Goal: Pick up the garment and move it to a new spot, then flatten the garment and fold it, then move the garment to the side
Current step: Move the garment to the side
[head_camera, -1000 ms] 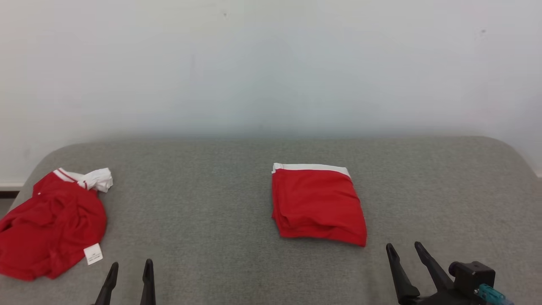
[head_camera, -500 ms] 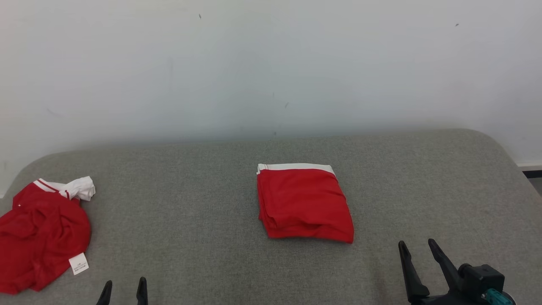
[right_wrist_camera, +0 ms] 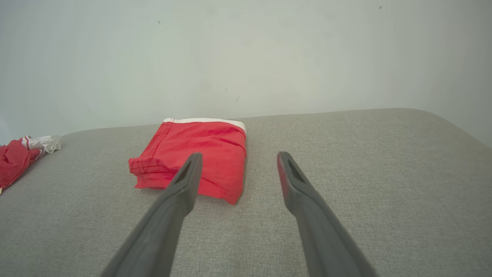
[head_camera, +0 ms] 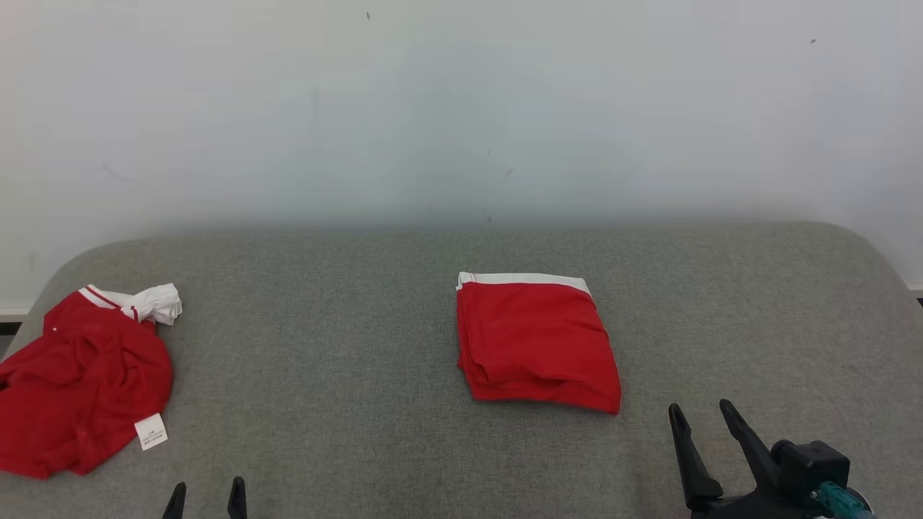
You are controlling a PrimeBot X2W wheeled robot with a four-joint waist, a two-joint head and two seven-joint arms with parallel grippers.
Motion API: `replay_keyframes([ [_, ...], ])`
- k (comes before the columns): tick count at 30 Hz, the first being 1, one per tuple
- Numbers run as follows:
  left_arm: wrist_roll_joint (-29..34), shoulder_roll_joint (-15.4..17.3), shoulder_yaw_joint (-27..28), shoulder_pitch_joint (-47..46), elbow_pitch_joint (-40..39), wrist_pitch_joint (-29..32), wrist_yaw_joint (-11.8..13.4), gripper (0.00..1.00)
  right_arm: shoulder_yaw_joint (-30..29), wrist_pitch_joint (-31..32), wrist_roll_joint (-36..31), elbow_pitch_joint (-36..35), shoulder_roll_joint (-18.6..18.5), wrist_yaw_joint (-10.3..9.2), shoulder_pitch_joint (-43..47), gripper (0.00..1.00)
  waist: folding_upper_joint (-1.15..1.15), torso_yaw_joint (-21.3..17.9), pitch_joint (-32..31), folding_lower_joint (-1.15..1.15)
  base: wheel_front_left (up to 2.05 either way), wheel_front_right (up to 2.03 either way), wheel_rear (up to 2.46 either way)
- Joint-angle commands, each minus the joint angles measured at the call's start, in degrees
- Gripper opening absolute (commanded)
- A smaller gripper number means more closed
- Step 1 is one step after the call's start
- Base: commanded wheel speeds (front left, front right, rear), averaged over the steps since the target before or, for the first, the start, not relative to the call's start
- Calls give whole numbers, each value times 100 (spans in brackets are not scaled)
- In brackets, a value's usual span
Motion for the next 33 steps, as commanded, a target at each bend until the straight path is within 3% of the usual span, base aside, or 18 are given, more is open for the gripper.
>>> replay_keyframes([
  [1, 55, -16, -15, 27, -26, -19, -29, 100, -19, 10, -44, -42, 18, -10, 13, 100, 0, 17, 14, 0, 0, 0, 0],
  [7, 77, -46, -62, 40, -47, -19, -5, 100, -56, 126, -55, -114, 3, -10, -8, 100, 0, 65, 32, 0, 0, 0, 0],
  [11, 81, -70, -121, 5, -52, -17, 6, 100, -15, 584, -20, -72, -115, -10, -202, 100, 0, 157, 60, 0, 0, 0, 0],
  [14, 78, -71, -174, -17, -64, -5, 5, 100, -47, 1289, 34, 101, -204, -10, -486, 100, 0, 272, 105, 0, 0, 0, 0],
  [20, 73, -7, -354, -105, -75, 67, -33, 100, -1006, 3519, -129, 786, -102, -9, -1658, 100, 0, 733, 295, 0, 0, 0, 0],
  [24, 72, 3, -468, -117, -88, 93, -38, 100, -1433, 4365, -481, 1222, -19, -9, -2291, 100, 0, 1051, 441, 0, 0, 0, 0],
  [33, 9, -32, -677, -343, -38, 50, -88, 100, -2160, 4744, -1514, 2019, 126, -9, -3063, 100, 0, 1556, 882, 0, 0, 0, 0],
])
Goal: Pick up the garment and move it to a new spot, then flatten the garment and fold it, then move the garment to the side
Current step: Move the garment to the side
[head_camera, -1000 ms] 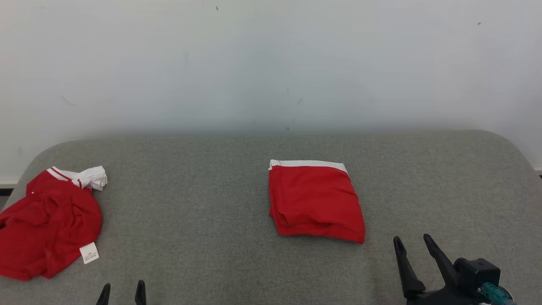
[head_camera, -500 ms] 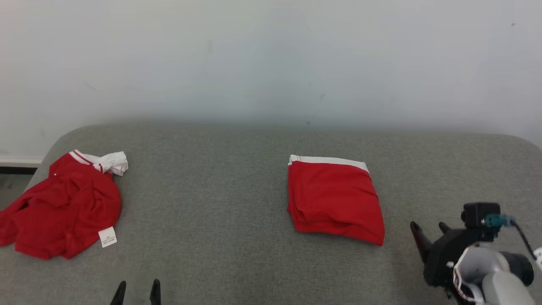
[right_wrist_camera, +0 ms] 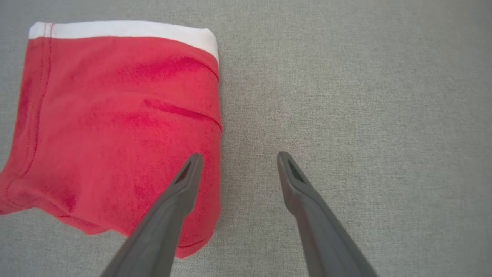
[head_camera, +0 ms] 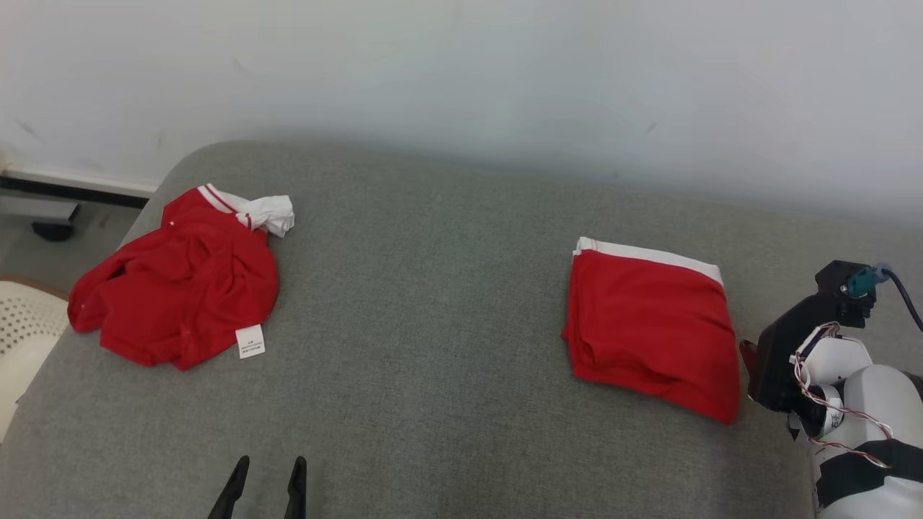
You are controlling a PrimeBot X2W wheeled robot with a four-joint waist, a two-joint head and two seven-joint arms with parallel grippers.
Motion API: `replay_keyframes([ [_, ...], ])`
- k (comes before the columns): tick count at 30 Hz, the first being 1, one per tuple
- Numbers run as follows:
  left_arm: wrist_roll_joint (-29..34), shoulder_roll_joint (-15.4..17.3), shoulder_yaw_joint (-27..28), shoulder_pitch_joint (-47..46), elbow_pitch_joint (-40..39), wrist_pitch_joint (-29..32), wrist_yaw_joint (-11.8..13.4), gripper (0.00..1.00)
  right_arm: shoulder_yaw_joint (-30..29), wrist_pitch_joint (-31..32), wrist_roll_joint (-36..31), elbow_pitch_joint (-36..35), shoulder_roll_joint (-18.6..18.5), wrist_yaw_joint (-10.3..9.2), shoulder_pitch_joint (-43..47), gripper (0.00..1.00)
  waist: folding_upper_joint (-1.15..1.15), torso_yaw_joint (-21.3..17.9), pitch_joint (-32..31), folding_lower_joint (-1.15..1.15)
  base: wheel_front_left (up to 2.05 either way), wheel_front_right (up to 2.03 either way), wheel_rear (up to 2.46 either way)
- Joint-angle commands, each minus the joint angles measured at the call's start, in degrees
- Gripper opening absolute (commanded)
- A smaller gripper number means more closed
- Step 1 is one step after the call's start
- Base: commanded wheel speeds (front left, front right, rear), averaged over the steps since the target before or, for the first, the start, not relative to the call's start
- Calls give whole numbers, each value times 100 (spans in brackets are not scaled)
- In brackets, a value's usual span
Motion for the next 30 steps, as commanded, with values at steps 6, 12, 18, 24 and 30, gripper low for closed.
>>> replay_keyframes([
  [6, -57, 97, -109, -301, 105, -71, -49, 100, -525, -399, -489, 525, 138, -8, -499, 100, -1, 516, 513, -1, 0, 0, 0],
  [12, -111, 133, -174, -440, 154, -79, -66, 100, -853, -586, -937, 835, 78, -8, -695, 100, -1, 592, 646, -1, 0, 0, 0],
  [18, -167, 156, -208, -535, 222, -86, -77, 100, -1117, -485, -1180, 1135, 162, -8, -802, 100, -1, 582, 784, -1, 0, 0, 0],
  [24, -198, 175, -188, -591, 302, -91, -83, 100, -1200, -241, -1212, 1436, 338, -8, -754, 7, -1, 473, 824, -1, 0, 0, 0],
  [30, -224, 206, -90, -627, 234, -93, -73, 100, -812, -466, -1035, 1481, 349, -10, -884, 0, -1, 143, 874, -1, 0, 0, 0],
])
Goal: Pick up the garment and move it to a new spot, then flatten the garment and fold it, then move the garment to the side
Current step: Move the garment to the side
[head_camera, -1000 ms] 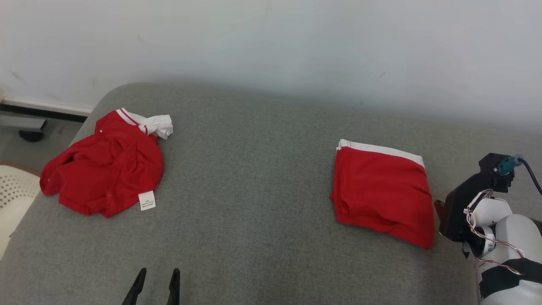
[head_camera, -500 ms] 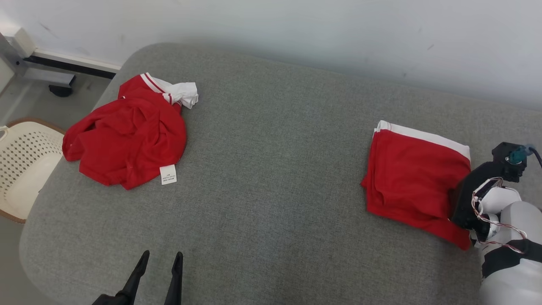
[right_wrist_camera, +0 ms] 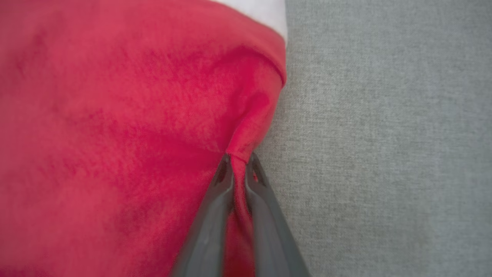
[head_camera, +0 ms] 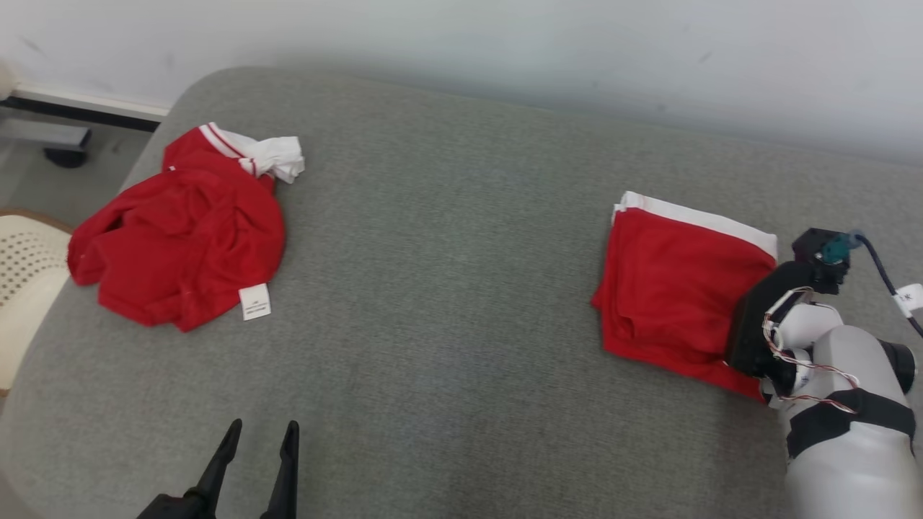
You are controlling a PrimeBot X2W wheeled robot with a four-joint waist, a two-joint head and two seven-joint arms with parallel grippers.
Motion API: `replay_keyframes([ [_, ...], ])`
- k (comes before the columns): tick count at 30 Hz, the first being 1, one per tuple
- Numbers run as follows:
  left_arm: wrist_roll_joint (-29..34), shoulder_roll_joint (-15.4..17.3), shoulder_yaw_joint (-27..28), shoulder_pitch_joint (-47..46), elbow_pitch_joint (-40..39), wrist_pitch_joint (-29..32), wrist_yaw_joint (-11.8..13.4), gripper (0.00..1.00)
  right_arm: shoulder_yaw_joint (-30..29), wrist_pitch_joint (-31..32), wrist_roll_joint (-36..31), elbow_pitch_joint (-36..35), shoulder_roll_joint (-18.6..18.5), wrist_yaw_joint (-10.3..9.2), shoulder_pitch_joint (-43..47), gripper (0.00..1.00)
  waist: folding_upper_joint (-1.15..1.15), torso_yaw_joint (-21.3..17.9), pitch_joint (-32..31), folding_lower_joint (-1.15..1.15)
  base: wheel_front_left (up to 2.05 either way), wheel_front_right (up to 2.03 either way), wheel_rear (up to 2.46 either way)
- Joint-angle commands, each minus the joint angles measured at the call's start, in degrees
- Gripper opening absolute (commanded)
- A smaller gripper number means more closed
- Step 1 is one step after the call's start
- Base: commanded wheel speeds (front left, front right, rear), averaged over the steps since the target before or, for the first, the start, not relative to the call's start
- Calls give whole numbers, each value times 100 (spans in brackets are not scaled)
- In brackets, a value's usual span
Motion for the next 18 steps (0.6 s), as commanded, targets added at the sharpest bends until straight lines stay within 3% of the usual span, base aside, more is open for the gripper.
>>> replay_keyframes([
  [1, -45, 42, 32, -89, -39, -17, -4, 100, 62, 7, 39, 93, 20, -12, 124, 0, 0, -223, 41, 0, 0, 0, 0],
  [10, -44, 98, 235, -194, -291, -18, -6, 100, 884, -97, 102, -205, -669, -16, 267, 0, 0, -882, 205, 0, 0, 0, 0],
  [18, -192, 119, 374, -384, -703, -19, -10, 100, 1672, -251, 101, -797, -1959, -13, 602, 0, 0, -1211, 614, 0, 0, 0, 0],
])
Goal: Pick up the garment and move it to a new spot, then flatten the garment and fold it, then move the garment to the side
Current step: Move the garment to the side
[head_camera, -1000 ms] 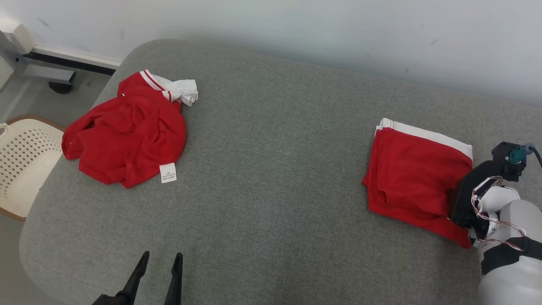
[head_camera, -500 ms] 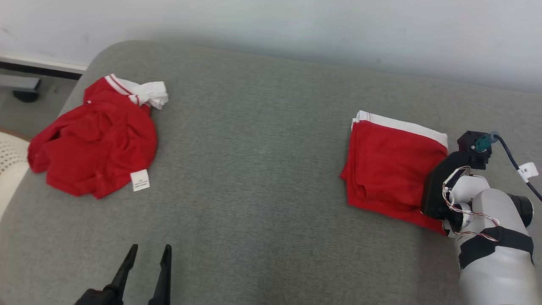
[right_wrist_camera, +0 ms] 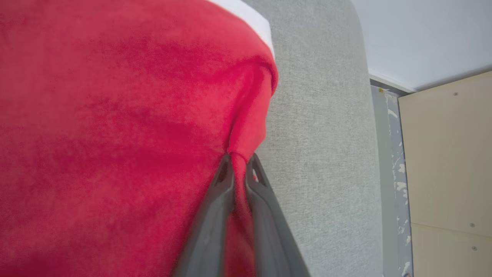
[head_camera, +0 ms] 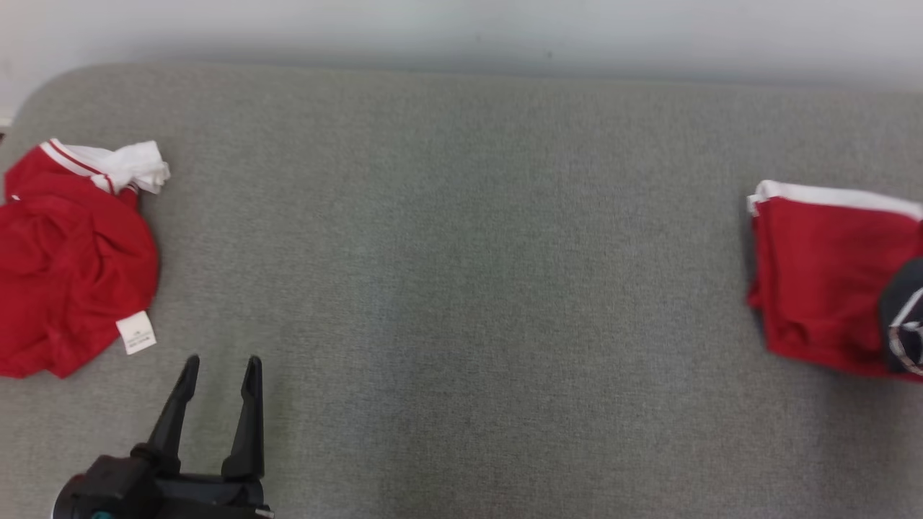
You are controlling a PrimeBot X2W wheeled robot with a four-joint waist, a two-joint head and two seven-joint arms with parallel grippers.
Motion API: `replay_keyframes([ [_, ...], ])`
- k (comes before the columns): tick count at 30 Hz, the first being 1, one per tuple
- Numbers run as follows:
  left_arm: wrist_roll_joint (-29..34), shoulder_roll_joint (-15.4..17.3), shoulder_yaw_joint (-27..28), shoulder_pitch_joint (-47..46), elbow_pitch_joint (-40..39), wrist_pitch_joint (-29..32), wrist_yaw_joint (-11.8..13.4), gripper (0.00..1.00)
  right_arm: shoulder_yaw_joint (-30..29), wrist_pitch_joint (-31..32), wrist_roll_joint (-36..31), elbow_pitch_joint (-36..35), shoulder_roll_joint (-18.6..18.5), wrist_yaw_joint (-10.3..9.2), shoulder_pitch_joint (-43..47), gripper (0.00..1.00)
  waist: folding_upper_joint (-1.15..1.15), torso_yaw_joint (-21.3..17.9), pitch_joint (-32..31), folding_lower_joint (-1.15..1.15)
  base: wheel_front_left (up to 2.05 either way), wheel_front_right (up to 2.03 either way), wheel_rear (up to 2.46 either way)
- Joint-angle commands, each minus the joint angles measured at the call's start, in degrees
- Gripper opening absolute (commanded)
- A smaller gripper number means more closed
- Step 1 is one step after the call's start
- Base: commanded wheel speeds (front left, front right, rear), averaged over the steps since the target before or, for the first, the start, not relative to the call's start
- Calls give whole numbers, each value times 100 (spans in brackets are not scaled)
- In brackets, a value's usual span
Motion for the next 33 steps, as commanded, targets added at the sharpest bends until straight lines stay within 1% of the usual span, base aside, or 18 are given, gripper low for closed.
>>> replay_keyframes([
  [1, -22, 44, 12, -138, -105, -19, -5, 100, 79, -116, 33, -126, -251, -14, 77, 0, -1, -174, 353, 0, 0, 0, 0],
  [3, -22, 118, -4, -168, -203, -19, -3, 100, 122, -289, -26, -286, -634, -14, 94, 0, -1, -176, 516, 0, 0, 0, 0],
  [6, -68, 191, -16, -246, -329, -19, 0, 100, 173, -483, 38, -415, -997, -14, 131, 0, -1, -162, 722, 0, 0, 0, 0],
  [7, -53, 185, -77, -272, -430, -8, 0, 100, 145, -643, 85, -498, -1250, -14, 151, 0, -1, -132, 837, 0, 0, 0, 0],
  [11, -93, 252, -81, -335, -487, -8, -1, 100, 56, -901, -47, -692, -1520, -14, 181, 0, -1, -103, 992, 0, 0, 0, 0],
  [12, -92, 259, -91, -325, -482, -8, -1, 100, 172, -999, 15, -733, -1520, -13, 262, 0, -1, -95, 1002, 0, 0, 0, 0],
  [13, -91, 269, -85, -304, -486, -9, 10, 100, 150, -1034, 55, -770, -1512, -13, 273, 0, -1, -107, 1013, 0, 0, 0, 0],
  [14, -93, 268, -78, -294, -497, -9, 26, 100, 211, -1089, -5, -853, -1577, -13, 309, 0, -1, -113, 1024, 0, 0, 0, 0],
  [16, -76, 250, -112, -267, -505, -9, 32, 100, 120, -1085, -34, -953, -1606, -14, 345, 0, -1, -123, 1037, 0, 0, 0, 0],
  [22, -60, 201, -196, -262, -474, -10, 40, 100, -296, -1102, -354, -1267, -1420, -14, 703, 0, -1, -156, 962, 0, 0, 0, 0],
  [23, -66, 201, -205, -242, -450, -10, 48, 100, -400, -1221, -476, -1400, -1359, -14, 827, 0, -1, -180, 898, 0, 0, 0, 0],
  [25, -94, 217, -215, -225, -421, -9, 48, 100, -468, -1349, -599, -1431, -1347, -14, 946, 0, -1, -200, 832, 0, 0, 0, 0],
  [26, -108, 224, -231, -230, -406, -6, 45, 100, -467, -1355, -640, -1368, -1345, -14, 924, 15, -1, -199, 796, 0, 0, 0, 0],
  [27, -121, 238, -262, -234, -386, -1, 41, 100, -455, -1430, -699, -1253, -1303, -14, 771, 59, -1, -207, 737, 0, 0, 0, 0],
  [28, -128, 245, -273, -235, -368, 2, 38, 100, -431, -1480, -736, -1138, -1291, -14, 688, 100, -1, -217, 704, 0, 0, 0, 0],
  [30, -153, 259, -299, -241, -332, 10, 34, 100, -411, -1682, -781, -870, -1299, -14, 562, 100, -1, -227, 628, 0, 0, 0, 0],
  [31, -153, 259, -299, -241, -332, 10, 34, 100, -411, -1682, -781, -870, -1299, -14, 562, 100, -1, -227, 628, 0, 0, 0, 0],
  [33, -176, 270, -320, -255, -312, 8, 30, 100, -343, -2136, -850, -607, -1366, -14, 409, 100, -1, -228, 550, 0, 0, 0, 0],
])
